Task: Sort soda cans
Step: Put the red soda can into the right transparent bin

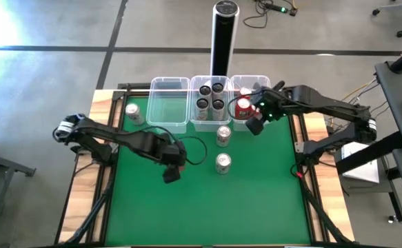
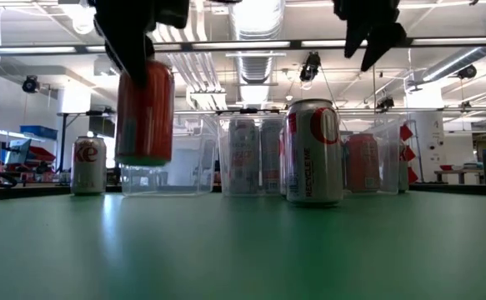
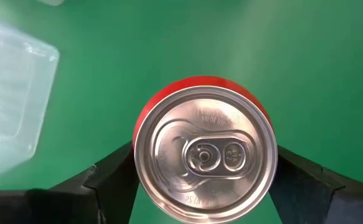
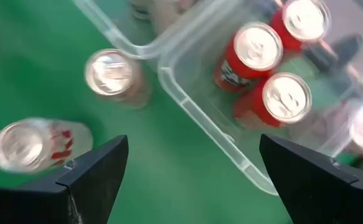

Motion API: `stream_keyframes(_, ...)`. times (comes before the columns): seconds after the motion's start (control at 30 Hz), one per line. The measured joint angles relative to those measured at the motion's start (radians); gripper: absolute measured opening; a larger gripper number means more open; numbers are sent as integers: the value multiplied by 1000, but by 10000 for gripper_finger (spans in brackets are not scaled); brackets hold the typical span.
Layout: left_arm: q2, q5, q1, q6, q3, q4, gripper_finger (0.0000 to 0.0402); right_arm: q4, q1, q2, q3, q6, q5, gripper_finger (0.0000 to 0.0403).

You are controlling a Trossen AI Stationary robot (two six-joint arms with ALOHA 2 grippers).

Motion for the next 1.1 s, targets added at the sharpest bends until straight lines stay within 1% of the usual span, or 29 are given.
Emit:
stream_keyframes(0.17,65,1,0,81,-41,111,284,-15,-30,75,-6,85,58,359)
stream_keyframes(0.3,94,2,1,118,-50,141,285,-14,-68,127,-8,115,70,359)
stream_keyframes(0.4,94,3,4,130,-56,159,286,-24,-109,152,-9,114,142,359)
stream_keyframes(0.47,89,2,7,130,-66,159,287,-33,-148,159,-9,100,167,359)
stream_keyframes(0.63,80,36,13,120,-85,170,288,-35,-227,162,-12,55,165,359)
stream_keyframes(0.87,51,67,19,106,-99,148,288,-42,-258,133,-21,34,160,359)
stream_keyframes(1.1,12,74,37,98,-129,133,289,-31,-333,109,-93,33,160,359)
